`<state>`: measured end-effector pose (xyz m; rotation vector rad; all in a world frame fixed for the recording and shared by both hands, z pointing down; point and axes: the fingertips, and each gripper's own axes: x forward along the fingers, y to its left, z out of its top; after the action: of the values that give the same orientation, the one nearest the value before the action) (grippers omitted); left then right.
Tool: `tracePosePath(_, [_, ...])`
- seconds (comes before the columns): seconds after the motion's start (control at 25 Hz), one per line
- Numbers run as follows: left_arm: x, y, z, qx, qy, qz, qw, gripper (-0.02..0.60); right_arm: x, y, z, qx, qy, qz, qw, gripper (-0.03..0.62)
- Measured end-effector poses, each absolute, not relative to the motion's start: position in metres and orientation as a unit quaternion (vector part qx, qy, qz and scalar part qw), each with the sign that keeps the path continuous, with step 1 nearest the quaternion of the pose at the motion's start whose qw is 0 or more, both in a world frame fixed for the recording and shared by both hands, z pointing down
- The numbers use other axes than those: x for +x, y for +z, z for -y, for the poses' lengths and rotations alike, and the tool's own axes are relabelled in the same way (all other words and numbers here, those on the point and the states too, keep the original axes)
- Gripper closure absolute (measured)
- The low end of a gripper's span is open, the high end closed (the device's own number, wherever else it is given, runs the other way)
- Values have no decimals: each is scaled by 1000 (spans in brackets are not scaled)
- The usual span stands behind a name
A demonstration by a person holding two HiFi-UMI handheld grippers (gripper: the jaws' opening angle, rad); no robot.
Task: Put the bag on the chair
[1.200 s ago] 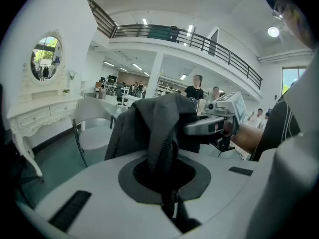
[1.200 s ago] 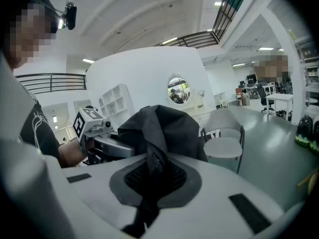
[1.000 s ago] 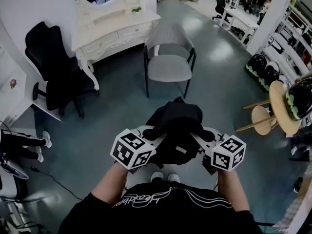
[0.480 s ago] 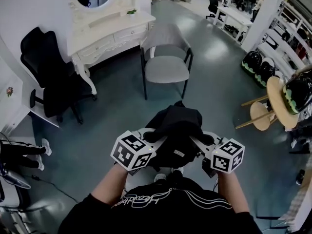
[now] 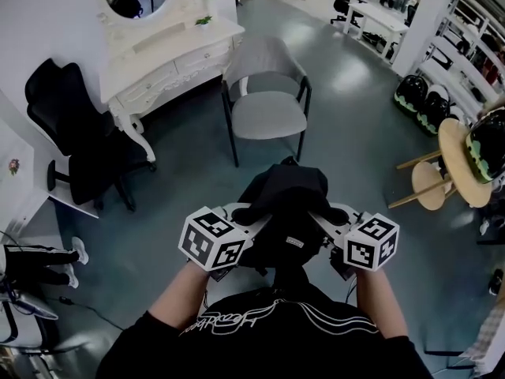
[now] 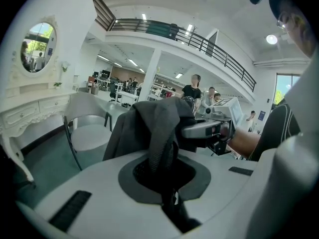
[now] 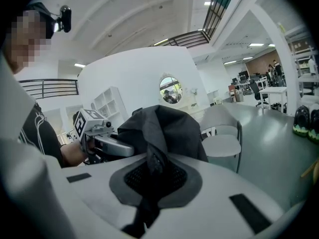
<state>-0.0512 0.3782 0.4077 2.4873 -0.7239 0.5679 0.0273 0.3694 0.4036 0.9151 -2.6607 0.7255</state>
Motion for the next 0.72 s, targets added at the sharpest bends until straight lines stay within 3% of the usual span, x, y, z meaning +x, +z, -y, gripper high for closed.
tracePosePath(0.32, [-34, 416, -277, 906, 206, 280, 241, 549, 45, 413, -266, 297, 244, 917, 107, 585])
tracePosePath(0.72, [14, 442, -97, 883, 213, 300, 293, 549, 92, 439, -83, 249, 284, 917, 126, 585])
